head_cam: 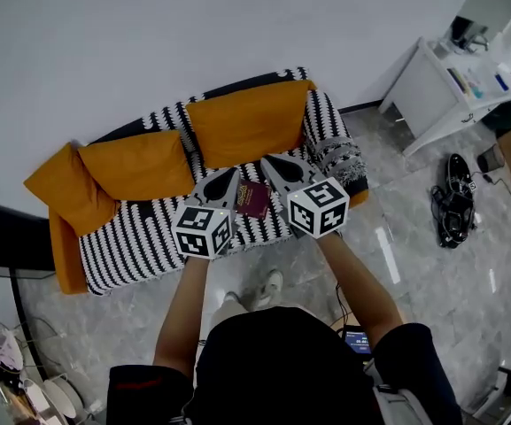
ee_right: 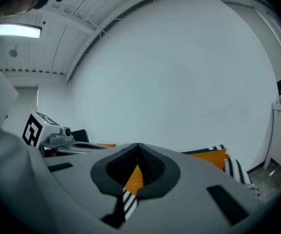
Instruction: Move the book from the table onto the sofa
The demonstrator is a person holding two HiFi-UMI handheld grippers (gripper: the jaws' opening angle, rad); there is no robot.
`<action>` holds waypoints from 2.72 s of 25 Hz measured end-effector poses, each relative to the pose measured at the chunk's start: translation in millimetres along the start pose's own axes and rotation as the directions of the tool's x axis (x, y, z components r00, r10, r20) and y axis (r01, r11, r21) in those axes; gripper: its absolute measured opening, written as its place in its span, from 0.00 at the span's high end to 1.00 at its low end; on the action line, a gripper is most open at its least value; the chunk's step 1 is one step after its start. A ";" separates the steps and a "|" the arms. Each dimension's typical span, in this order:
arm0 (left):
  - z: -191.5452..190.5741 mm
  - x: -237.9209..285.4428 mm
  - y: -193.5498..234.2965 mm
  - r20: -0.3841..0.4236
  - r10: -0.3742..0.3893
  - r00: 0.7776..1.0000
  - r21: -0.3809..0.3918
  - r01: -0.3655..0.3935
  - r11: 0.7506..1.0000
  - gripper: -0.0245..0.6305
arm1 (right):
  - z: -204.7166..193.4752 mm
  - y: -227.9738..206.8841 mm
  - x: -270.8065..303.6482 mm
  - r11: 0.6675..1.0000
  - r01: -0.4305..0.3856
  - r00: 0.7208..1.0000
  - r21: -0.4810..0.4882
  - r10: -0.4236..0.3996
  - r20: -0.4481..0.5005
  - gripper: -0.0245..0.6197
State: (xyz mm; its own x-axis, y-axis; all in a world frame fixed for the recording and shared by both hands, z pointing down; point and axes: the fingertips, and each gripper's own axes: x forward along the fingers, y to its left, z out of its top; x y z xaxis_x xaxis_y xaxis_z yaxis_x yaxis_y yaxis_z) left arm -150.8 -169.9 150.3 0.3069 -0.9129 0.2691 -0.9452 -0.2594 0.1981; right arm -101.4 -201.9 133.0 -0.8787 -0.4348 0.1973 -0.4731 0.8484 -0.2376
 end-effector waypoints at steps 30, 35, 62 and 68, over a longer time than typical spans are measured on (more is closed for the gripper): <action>16.9 -193.1 30.3 0.114 -0.112 0.987 0.051 0.106 0.993 0.94 | 4.5 198.2 -16.0 0.992 0.091 0.994 -0.088 -0.085 0.066 0.94; 12.7 -217.2 31.2 0.126 -0.135 0.983 0.059 0.129 0.990 0.94 | -3.2 225.0 -18.6 0.989 0.109 0.992 -0.099 -0.103 0.070 0.94; 23.1 -220.3 -22.8 0.152 -0.122 0.981 0.063 0.113 0.992 0.94 | 3.6 221.4 -78.3 0.985 0.105 0.993 -0.140 -0.095 0.071 0.94; 23.8 -214.0 -38.2 0.165 -0.109 0.980 0.059 0.101 0.993 0.94 | 5.3 210.1 -94.2 0.984 0.097 0.994 -0.148 -0.088 0.070 0.94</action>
State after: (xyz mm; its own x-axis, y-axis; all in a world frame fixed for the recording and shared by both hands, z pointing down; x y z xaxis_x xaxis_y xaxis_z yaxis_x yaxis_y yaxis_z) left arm -183.0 27.9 62.7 0.3859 -0.9185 0.0862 -0.9144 -0.3684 0.1679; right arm -118.3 15.6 59.5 -0.8360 -0.5276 0.1506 -0.5417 0.8373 -0.0736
